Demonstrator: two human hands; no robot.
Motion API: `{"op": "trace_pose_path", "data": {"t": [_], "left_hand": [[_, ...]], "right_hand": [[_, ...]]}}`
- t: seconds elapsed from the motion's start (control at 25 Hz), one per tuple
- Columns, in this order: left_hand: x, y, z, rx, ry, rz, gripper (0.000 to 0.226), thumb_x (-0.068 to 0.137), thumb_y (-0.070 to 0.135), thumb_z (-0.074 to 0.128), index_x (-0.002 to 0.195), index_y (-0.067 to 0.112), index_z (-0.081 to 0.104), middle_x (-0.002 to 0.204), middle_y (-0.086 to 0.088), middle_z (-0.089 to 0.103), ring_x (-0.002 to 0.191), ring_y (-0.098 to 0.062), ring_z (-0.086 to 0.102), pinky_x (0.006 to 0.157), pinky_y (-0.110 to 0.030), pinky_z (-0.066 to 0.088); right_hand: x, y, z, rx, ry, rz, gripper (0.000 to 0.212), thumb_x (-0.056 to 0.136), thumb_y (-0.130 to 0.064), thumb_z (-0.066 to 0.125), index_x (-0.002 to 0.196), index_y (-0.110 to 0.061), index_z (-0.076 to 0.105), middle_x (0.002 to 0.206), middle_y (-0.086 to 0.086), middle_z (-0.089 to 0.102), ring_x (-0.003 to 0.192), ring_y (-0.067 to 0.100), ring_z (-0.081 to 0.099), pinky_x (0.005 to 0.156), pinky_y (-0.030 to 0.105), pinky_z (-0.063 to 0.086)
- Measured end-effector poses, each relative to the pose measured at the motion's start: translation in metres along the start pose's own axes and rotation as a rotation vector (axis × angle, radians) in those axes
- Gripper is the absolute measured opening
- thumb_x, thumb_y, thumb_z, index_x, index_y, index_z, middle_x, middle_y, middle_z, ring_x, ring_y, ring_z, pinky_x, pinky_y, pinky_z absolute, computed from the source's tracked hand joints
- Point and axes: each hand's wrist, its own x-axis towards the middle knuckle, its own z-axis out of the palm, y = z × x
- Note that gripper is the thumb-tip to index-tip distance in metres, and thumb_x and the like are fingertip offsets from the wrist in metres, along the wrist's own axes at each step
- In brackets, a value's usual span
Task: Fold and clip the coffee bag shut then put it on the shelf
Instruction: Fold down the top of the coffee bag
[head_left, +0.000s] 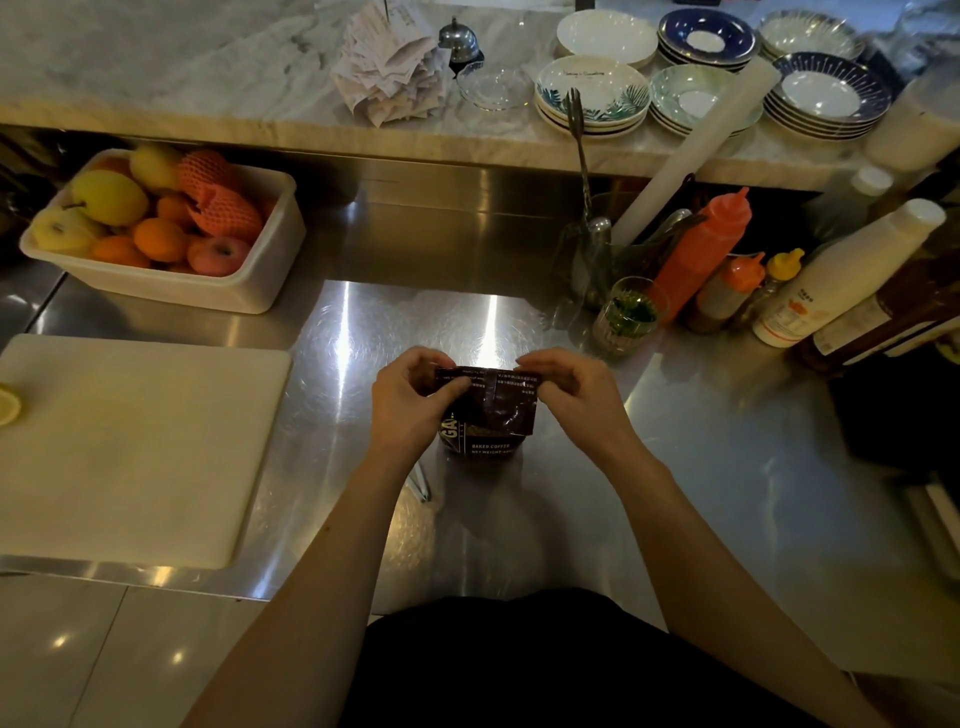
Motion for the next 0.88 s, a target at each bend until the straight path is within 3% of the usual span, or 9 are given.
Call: {"op": "trace_pose_path", "data": {"t": [0.12, 0.24, 0.56, 0.8, 0.88], "left_hand": [[0.001, 0.0, 0.0, 0.051, -0.014, 0.068, 0.021, 0.08, 0.01, 0.075, 0.099, 0.017, 0.072, 0.088, 0.002, 0.073, 0.084, -0.005, 0.071, 0.079, -0.023, 0.059], [-0.001, 0.0, 0.002, 0.087, -0.053, 0.111, 0.014, 0.082, 0.009, 0.073, 0.094, 0.017, 0.074, 0.088, 0.003, 0.073, 0.086, -0.006, 0.07, 0.084, -0.022, 0.058], [-0.006, 0.003, 0.0, 0.163, -0.173, 0.175, 0.011, 0.084, 0.019, 0.072, 0.094, 0.02, 0.075, 0.086, 0.01, 0.072, 0.086, -0.002, 0.068, 0.078, -0.009, 0.05], [-0.005, 0.003, 0.0, 0.19, -0.195, 0.207, 0.007, 0.084, 0.017, 0.072, 0.088, 0.016, 0.077, 0.079, 0.005, 0.074, 0.079, -0.006, 0.07, 0.074, -0.017, 0.055], [-0.002, 0.004, -0.002, 0.206, -0.232, 0.216, 0.008, 0.085, 0.015, 0.07, 0.089, 0.016, 0.077, 0.08, 0.006, 0.073, 0.08, -0.004, 0.07, 0.075, -0.016, 0.054]], "right_hand": [[0.004, -0.005, 0.008, -0.122, -0.028, -0.025, 0.029, 0.086, -0.011, 0.062, 0.112, -0.022, 0.067, 0.102, -0.01, 0.068, 0.097, 0.0, 0.063, 0.091, 0.019, 0.05], [0.008, -0.007, 0.023, -0.284, -0.005, -0.08, 0.013, 0.086, -0.025, 0.066, 0.098, -0.025, 0.07, 0.096, -0.008, 0.071, 0.09, 0.007, 0.064, 0.087, 0.03, 0.054], [0.005, -0.002, 0.034, -0.409, 0.044, -0.147, 0.008, 0.088, -0.016, 0.062, 0.089, -0.017, 0.07, 0.088, 0.002, 0.069, 0.08, 0.015, 0.062, 0.078, 0.036, 0.055], [0.001, 0.0, 0.029, -0.383, 0.068, -0.165, 0.004, 0.085, -0.018, 0.067, 0.084, -0.018, 0.071, 0.083, 0.0, 0.071, 0.077, 0.014, 0.064, 0.074, 0.036, 0.056], [0.001, 0.0, 0.026, -0.356, 0.084, -0.143, 0.003, 0.083, -0.021, 0.071, 0.083, -0.018, 0.072, 0.081, -0.002, 0.071, 0.075, 0.011, 0.064, 0.073, 0.029, 0.055]]}}
